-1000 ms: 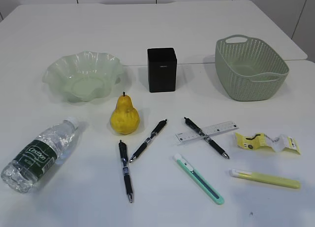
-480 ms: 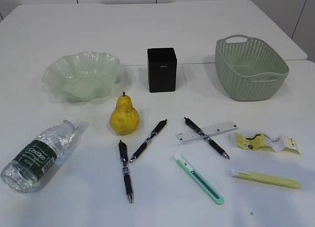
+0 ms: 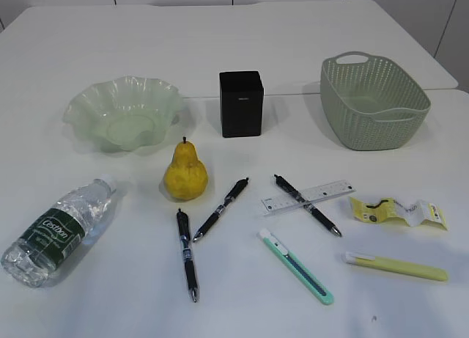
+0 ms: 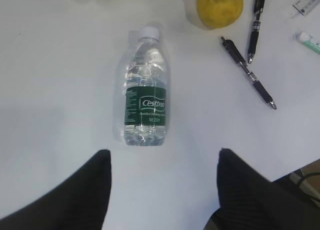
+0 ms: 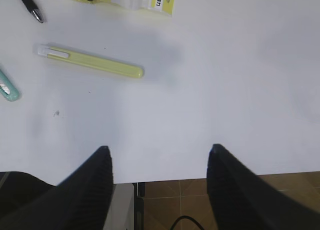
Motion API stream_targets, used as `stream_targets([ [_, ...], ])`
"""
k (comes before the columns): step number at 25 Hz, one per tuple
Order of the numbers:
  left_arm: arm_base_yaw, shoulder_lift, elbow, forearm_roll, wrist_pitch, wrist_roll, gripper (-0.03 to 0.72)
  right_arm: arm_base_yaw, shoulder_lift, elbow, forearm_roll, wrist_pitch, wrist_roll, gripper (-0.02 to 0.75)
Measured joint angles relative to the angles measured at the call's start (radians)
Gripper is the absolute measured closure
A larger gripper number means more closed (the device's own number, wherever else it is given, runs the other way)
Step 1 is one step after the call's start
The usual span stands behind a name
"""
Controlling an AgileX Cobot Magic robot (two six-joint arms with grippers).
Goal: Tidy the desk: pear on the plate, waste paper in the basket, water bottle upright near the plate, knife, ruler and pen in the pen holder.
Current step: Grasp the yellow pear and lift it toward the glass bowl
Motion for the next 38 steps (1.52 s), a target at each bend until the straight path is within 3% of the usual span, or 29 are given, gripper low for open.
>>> stream_targets([
  [6, -0.059, 0.168, -0.116, -0.004, 0.023, 0.0, 0.109, 0.0, 0.0, 0.0, 0.0, 0.0, 0.0, 0.265],
  [17, -0.211, 0.541, -0.451, -0.029, 0.025, 0.0, 0.101, 0.0, 0.0, 0.0, -0.002, 0.0, 0.0, 0.265],
  [26, -0.223, 0.743, -0.585, -0.024, 0.023, 0.002, 0.101, 0.0, 0.0, 0.0, 0.004, -0.001, 0.0, 0.265],
  [38, -0.223, 0.897, -0.618, -0.027, 0.019, 0.035, 0.106, 0.0, 0.001, 0.0, 0.032, -0.027, 0.0, 0.265],
])
